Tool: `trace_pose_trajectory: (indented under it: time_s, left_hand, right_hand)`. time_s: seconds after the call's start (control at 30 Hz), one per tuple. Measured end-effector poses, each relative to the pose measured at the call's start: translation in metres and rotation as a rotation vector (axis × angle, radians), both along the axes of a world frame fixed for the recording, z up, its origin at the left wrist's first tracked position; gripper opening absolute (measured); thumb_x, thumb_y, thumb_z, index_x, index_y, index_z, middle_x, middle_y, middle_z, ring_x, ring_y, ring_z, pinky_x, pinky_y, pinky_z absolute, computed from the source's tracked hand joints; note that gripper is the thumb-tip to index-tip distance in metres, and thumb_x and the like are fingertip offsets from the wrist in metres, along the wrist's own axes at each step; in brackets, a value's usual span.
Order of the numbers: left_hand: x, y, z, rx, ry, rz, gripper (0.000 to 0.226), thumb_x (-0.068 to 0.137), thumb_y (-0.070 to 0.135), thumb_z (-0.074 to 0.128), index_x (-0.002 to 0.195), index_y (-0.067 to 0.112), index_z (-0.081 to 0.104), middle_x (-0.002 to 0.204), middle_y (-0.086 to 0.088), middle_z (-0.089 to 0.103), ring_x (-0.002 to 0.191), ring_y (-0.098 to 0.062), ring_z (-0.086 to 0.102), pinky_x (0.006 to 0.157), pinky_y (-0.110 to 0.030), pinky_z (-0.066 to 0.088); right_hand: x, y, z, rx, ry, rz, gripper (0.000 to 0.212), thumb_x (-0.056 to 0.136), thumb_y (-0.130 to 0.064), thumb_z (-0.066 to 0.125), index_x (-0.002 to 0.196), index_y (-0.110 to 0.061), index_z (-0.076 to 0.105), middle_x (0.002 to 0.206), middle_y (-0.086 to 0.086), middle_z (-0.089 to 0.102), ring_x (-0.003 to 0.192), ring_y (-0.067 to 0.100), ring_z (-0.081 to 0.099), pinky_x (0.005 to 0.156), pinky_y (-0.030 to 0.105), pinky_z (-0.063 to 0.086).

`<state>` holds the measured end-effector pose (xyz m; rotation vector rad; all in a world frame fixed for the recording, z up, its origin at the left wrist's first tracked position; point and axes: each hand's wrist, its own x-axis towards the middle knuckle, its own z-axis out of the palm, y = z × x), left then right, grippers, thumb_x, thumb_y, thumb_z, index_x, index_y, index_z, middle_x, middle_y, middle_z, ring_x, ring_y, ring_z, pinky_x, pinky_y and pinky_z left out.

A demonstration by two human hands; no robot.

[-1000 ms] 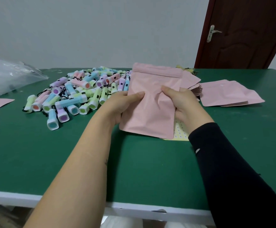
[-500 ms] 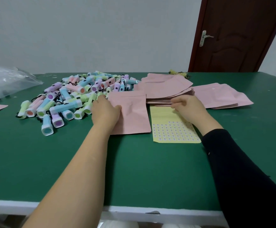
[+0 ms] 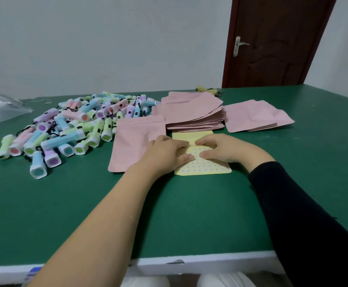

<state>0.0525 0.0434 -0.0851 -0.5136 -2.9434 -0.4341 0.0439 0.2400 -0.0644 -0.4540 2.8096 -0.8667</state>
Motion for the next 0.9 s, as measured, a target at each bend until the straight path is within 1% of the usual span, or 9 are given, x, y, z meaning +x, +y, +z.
trace_pose_trajectory:
  time_s: [0.07, 0.17, 0.3, 0.37, 0.43, 0.5, 0.6, 0.7, 0.9]
  left_hand:
    - [-0.001, 0.003, 0.0, 0.019, 0.011, 0.017, 0.055, 0.091, 0.058, 0.055, 0.14, 0.031, 0.052, 0.134, 0.004, 0.06, 0.133, -0.023, 0.033, 0.108, -0.04, 0.028]
    - [-0.002, 0.006, -0.001, 0.061, 0.029, 0.045, 0.05, 0.091, 0.056, 0.058, 0.134, 0.031, 0.057, 0.129, 0.007, 0.063, 0.13, -0.023, 0.034, 0.107, -0.04, 0.03]
    - [-0.001, 0.007, -0.002, 0.132, 0.048, 0.062, 0.045, 0.09, 0.052, 0.061, 0.128, 0.028, 0.061, 0.124, 0.007, 0.065, 0.127, -0.024, 0.038, 0.105, -0.041, 0.033]
    - [0.0, 0.008, -0.002, 0.148, 0.062, 0.076, 0.041, 0.09, 0.05, 0.062, 0.124, 0.028, 0.063, 0.121, 0.006, 0.065, 0.123, -0.024, 0.043, 0.103, -0.039, 0.034]
    - [0.0, 0.009, -0.002, 0.14, 0.073, 0.085, 0.036, 0.09, 0.049, 0.063, 0.12, 0.028, 0.064, 0.118, 0.006, 0.066, 0.118, -0.022, 0.05, 0.1, -0.039, 0.037]
    - [0.0, 0.009, -0.001, 0.144, 0.068, 0.093, 0.035, 0.09, 0.048, 0.063, 0.119, 0.028, 0.064, 0.118, 0.005, 0.066, 0.114, -0.021, 0.055, 0.1, -0.04, 0.039]
    - [0.001, 0.009, -0.001, 0.147, 0.061, 0.1, 0.036, 0.09, 0.047, 0.062, 0.121, 0.028, 0.063, 0.118, 0.005, 0.066, 0.114, -0.021, 0.056, 0.1, -0.041, 0.04]
    - [0.003, 0.01, 0.0, 0.143, 0.064, 0.101, 0.035, 0.091, 0.047, 0.062, 0.12, 0.027, 0.063, 0.117, 0.004, 0.066, 0.113, -0.021, 0.057, 0.1, -0.041, 0.04]
    - [0.003, 0.011, 0.0, 0.144, 0.067, 0.104, 0.036, 0.091, 0.047, 0.063, 0.12, 0.027, 0.063, 0.116, 0.003, 0.067, 0.112, -0.022, 0.058, 0.099, -0.041, 0.041]
  right_hand:
    - [0.001, -0.005, -0.003, 0.015, 0.027, -0.037, 0.046, 0.091, -0.03, 0.064, 0.136, -0.027, 0.053, 0.144, -0.007, 0.049, 0.132, 0.014, 0.046, 0.112, 0.034, 0.035]
    - [0.001, -0.013, -0.007, 0.025, 0.13, -0.122, 0.034, 0.09, -0.034, 0.064, 0.124, -0.031, 0.061, 0.135, -0.007, 0.057, 0.127, 0.019, 0.05, 0.11, 0.045, 0.036]
    - [0.0, -0.016, -0.009, 0.025, 0.221, -0.156, 0.022, 0.088, -0.033, 0.066, 0.111, -0.031, 0.066, 0.113, -0.014, 0.062, 0.115, 0.016, 0.054, 0.105, 0.047, 0.038]
    - [0.0, -0.017, -0.01, 0.029, 0.26, -0.165, 0.013, 0.087, -0.034, 0.067, 0.1, -0.037, 0.064, 0.098, -0.019, 0.057, 0.106, 0.013, 0.054, 0.102, 0.047, 0.039]
    - [-0.001, -0.018, -0.01, 0.041, 0.292, -0.176, 0.01, 0.087, -0.036, 0.067, 0.091, -0.041, 0.059, 0.09, -0.022, 0.054, 0.099, 0.011, 0.051, 0.102, 0.047, 0.037]
    - [-0.001, -0.02, -0.01, 0.029, 0.309, -0.183, 0.011, 0.087, -0.036, 0.067, 0.087, -0.041, 0.057, 0.089, -0.022, 0.055, 0.097, 0.01, 0.051, 0.105, 0.049, 0.034]
    - [0.0, -0.021, -0.009, -0.015, 0.322, -0.182, 0.016, 0.084, -0.032, 0.07, 0.08, -0.039, 0.056, 0.092, -0.022, 0.059, 0.097, 0.007, 0.053, 0.108, 0.053, 0.032]
    - [0.003, -0.023, -0.007, -0.033, 0.331, -0.173, 0.023, 0.083, -0.03, 0.071, 0.073, -0.04, 0.054, 0.088, -0.022, 0.058, 0.098, 0.008, 0.056, 0.107, 0.053, 0.034]
    - [0.007, -0.025, -0.004, -0.082, 0.342, -0.166, 0.022, 0.083, -0.028, 0.071, 0.071, -0.037, 0.055, 0.085, -0.021, 0.06, 0.095, 0.01, 0.058, 0.104, 0.052, 0.038]
